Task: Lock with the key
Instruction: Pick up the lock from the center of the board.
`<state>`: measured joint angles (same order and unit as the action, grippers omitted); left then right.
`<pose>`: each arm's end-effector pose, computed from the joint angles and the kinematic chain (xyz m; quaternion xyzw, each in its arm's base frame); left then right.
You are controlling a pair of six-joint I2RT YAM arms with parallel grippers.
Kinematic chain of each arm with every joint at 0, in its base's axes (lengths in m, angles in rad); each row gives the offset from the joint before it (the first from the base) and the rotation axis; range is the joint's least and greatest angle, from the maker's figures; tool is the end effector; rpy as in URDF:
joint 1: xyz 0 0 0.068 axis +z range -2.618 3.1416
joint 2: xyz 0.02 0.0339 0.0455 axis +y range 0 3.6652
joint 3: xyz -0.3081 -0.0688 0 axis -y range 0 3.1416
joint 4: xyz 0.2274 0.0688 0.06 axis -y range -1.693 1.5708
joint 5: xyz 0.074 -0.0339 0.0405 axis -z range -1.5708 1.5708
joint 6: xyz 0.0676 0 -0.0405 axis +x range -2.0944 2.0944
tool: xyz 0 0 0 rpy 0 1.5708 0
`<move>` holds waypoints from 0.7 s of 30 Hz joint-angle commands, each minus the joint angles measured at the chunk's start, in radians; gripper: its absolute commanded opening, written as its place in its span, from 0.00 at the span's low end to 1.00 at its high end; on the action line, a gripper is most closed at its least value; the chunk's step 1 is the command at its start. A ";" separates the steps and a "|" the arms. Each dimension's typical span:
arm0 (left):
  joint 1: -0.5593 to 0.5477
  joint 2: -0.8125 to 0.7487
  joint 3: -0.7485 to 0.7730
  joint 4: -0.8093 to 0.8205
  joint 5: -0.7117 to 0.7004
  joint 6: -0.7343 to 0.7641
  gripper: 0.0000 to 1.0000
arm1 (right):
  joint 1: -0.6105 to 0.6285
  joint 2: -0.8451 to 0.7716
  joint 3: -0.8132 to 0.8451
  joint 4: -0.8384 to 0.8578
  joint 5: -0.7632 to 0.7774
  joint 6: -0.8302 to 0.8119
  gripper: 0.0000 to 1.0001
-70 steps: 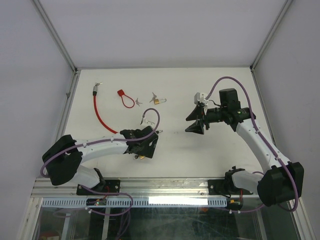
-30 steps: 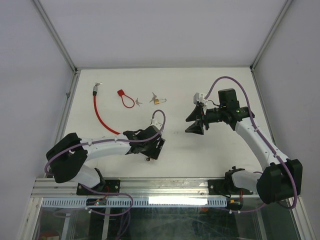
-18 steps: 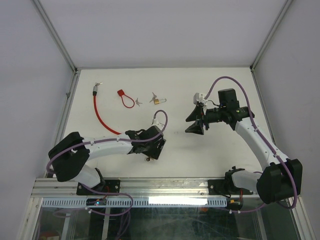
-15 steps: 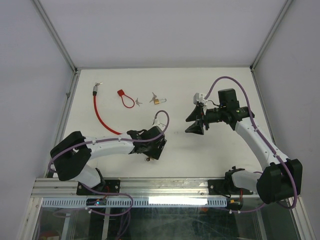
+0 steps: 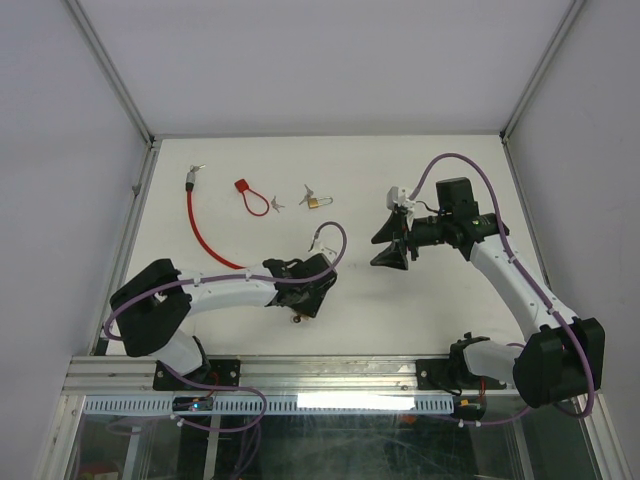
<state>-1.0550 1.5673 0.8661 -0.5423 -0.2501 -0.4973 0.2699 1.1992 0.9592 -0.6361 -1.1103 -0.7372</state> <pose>0.1508 -0.2320 0.1886 0.2499 0.9467 -0.0254 0.2016 0.1861 0.1143 0.3249 -0.5427 0.6133 0.4151 0.3962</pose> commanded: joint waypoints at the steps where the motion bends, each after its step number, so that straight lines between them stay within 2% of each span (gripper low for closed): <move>1: -0.008 -0.041 0.024 0.026 0.067 0.061 0.17 | -0.004 -0.007 0.036 -0.022 -0.055 -0.070 0.61; 5: -0.007 -0.125 0.011 0.206 0.229 0.175 0.16 | -0.005 -0.021 0.002 -0.057 -0.067 -0.207 0.64; 11: 0.010 -0.165 0.007 0.371 0.458 0.312 0.13 | -0.006 -0.032 -0.057 -0.265 -0.111 -0.722 0.68; 16: 0.082 -0.150 -0.003 0.455 0.690 0.358 0.11 | -0.006 -0.015 -0.083 -0.423 -0.099 -1.059 0.69; 21: 0.115 -0.145 -0.013 0.527 0.871 0.375 0.11 | 0.000 -0.002 -0.110 -0.470 -0.118 -1.183 0.69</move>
<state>-0.9577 1.4418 0.8509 -0.1764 0.3981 -0.1780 0.2687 1.1961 0.8593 -1.0229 -1.1690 -1.6939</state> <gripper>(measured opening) 0.459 0.693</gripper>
